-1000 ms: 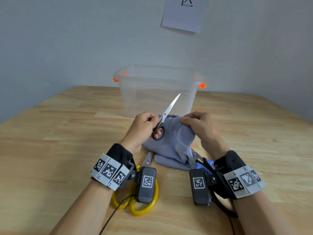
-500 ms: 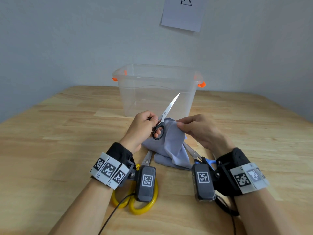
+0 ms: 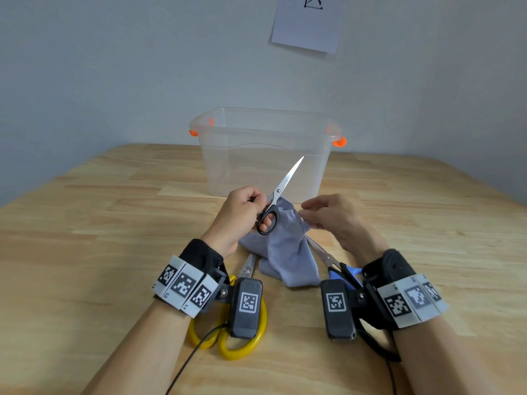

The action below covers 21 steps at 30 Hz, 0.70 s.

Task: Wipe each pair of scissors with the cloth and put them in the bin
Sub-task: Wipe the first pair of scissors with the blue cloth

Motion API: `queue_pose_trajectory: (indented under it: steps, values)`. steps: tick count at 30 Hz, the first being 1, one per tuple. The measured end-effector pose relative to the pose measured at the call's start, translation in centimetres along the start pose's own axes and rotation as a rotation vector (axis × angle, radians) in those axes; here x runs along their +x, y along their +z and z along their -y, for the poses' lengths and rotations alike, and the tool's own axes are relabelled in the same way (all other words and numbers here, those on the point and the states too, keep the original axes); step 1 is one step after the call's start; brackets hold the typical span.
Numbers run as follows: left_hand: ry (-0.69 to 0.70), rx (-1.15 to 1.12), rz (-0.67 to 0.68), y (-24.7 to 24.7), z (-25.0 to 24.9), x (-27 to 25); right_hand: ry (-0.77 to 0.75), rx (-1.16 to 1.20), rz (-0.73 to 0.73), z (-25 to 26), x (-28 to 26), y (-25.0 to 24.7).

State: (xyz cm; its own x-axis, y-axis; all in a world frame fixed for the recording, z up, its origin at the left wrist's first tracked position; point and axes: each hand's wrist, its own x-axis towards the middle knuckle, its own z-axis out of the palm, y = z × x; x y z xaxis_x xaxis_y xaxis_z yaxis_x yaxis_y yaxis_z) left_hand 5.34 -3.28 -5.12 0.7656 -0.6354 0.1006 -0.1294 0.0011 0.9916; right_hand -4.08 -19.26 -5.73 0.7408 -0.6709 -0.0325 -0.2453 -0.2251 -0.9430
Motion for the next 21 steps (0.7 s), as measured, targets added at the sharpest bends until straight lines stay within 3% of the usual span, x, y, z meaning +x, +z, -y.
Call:
queue_pose_trajectory:
  steps: [8, 13, 21]
  values:
    - [0.004, 0.011, 0.005, -0.1, 0.1, 0.0, 0.103, -0.174, 0.085, 0.3, -0.6, -0.4]
    - [0.004, 0.001, 0.005, -0.1, 0.1, 0.1, 0.101, -0.257, 0.05, 0.5, -0.7, -0.9]
    - [0.054, -0.049, 0.008, 0.0, -0.1, -0.1, -0.089, 0.131, -0.089, 0.7, -0.2, -0.4]
